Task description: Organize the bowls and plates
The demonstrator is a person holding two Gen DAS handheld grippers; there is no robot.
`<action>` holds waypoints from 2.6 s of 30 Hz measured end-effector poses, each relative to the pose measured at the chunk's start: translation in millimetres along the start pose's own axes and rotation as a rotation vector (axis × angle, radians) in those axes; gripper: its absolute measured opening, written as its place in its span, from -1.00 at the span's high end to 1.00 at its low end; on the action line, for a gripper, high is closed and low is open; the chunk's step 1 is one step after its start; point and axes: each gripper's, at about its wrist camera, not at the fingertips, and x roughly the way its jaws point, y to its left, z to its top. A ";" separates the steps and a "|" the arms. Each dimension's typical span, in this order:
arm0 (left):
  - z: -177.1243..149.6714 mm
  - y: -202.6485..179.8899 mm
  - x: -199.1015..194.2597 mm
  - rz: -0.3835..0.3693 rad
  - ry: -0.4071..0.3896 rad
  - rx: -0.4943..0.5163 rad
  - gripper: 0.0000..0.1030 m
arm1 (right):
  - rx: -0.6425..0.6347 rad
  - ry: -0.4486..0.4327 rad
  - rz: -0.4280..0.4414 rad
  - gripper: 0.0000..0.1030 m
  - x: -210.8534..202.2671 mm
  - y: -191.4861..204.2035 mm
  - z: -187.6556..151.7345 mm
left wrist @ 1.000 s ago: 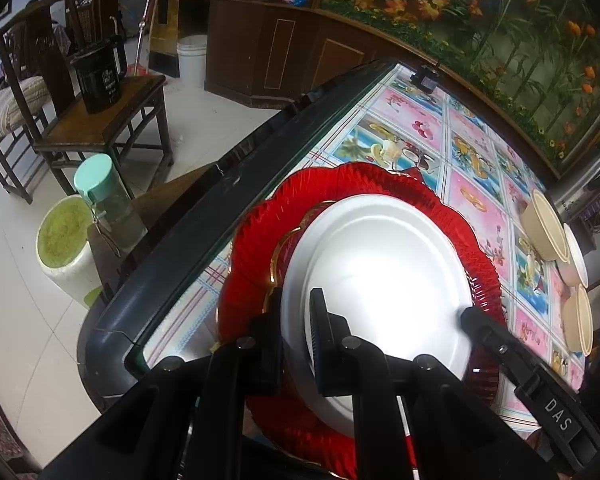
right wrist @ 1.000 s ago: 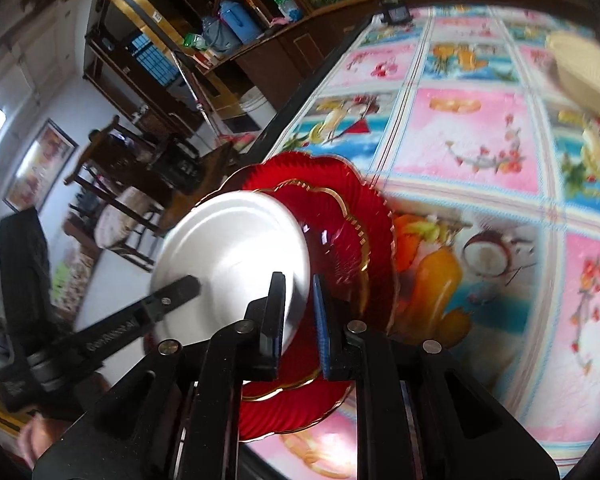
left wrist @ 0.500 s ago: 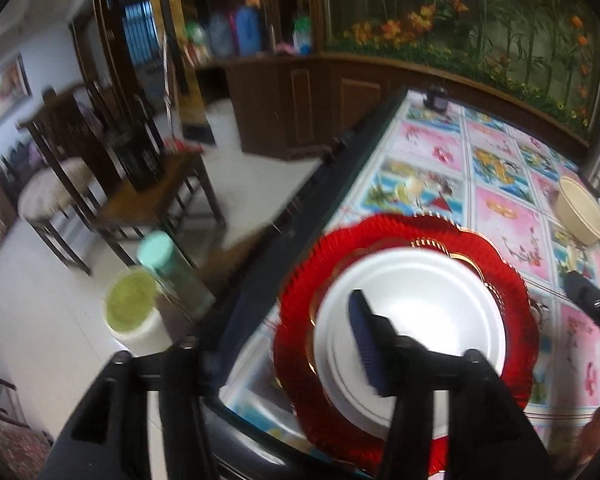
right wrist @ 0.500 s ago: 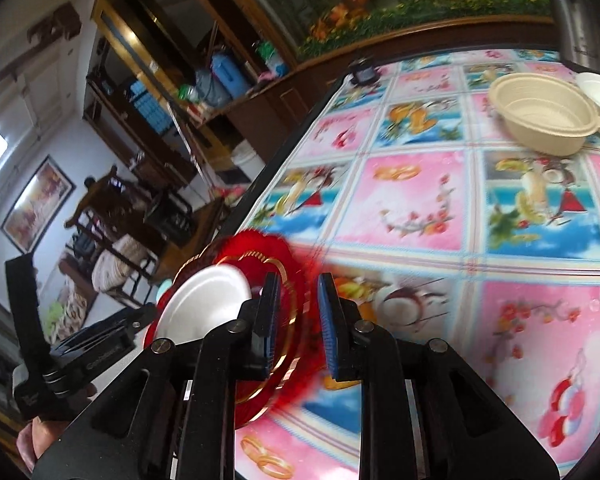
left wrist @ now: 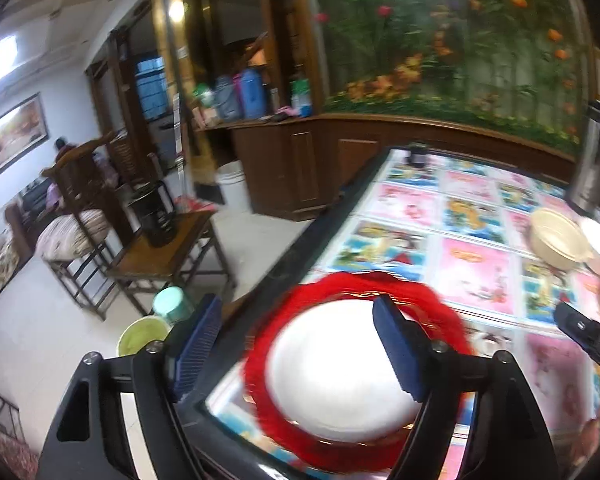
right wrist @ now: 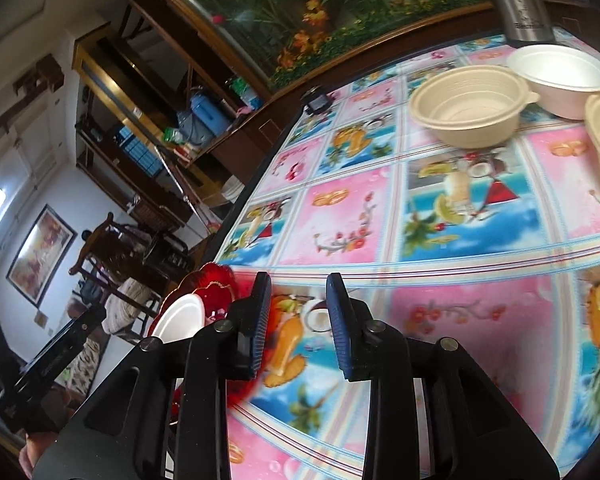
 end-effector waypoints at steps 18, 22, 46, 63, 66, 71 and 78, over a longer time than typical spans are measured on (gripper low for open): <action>-23.7 -168.2 -17.3 -0.375 0.213 0.312 -0.54 | 0.206 -0.249 -0.092 0.44 -127.8 -122.9 33.1; -12.8 -196.0 -6.8 -0.471 0.310 0.283 -0.54 | 0.265 -0.312 -0.130 0.27 -167.2 -162.6 42.7; 18.6 -341.4 63.2 -0.661 0.623 0.123 -0.54 | 0.519 -0.220 -0.071 0.28 -186.6 -271.3 74.1; 7.1 -375.7 62.1 -0.686 0.644 0.160 -0.54 | 0.542 -0.148 -0.103 0.28 -173.0 -277.1 71.4; 4.8 -380.5 61.1 -0.665 0.613 0.190 -0.54 | 0.545 -0.142 -0.109 0.28 -171.0 -277.8 71.3; 2.2 -383.0 60.2 -0.632 0.556 0.221 -0.54 | 0.545 -0.127 -0.123 0.28 -168.1 -277.2 71.2; 1.3 -394.0 56.5 -0.616 0.483 0.271 -0.54 | 0.533 -0.121 -0.158 0.28 -164.7 -276.5 72.4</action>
